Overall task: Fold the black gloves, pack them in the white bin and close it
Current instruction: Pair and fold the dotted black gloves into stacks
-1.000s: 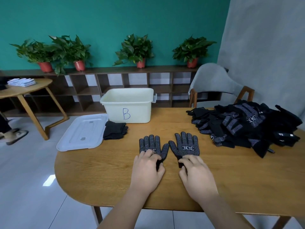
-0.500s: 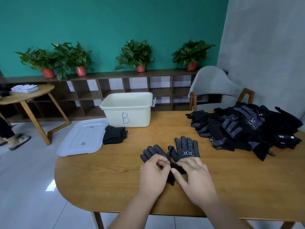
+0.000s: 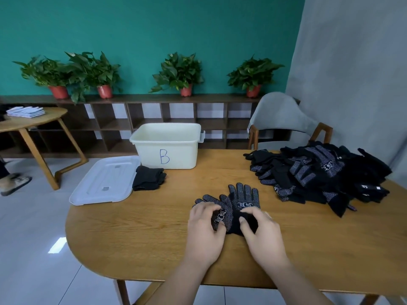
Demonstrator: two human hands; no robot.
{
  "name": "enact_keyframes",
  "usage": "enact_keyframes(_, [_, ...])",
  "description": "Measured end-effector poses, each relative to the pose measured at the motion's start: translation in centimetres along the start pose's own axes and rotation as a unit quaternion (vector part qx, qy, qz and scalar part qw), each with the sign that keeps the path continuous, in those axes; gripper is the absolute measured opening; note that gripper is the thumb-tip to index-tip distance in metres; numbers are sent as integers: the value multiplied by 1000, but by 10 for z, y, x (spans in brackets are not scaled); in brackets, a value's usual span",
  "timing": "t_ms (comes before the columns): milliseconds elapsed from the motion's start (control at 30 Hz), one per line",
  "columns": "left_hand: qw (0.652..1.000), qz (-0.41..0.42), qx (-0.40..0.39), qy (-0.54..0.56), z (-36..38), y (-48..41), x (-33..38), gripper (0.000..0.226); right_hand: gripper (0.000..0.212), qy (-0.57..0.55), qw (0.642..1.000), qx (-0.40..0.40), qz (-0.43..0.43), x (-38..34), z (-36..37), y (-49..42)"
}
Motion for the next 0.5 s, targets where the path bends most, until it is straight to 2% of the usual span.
enact_keyframes(267, [996,-13,-42,-75,1,1,5,54,29,-31,996,-7,-88,-45,-55,-25])
enact_keyframes(500, [990,-23,-77,-119,3,2,9,62,29,-32,993,-34,-105,-72,-99,-55])
Point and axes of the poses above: each hand's wrist, its own y-axis away from the middle knuckle, its own z-axis out of the palm, x = y × z, the point moved 5 cm from there along -y, towards the middle knuckle, and after that the axes turned 8 degrees about -x, right-handed, at the moved point
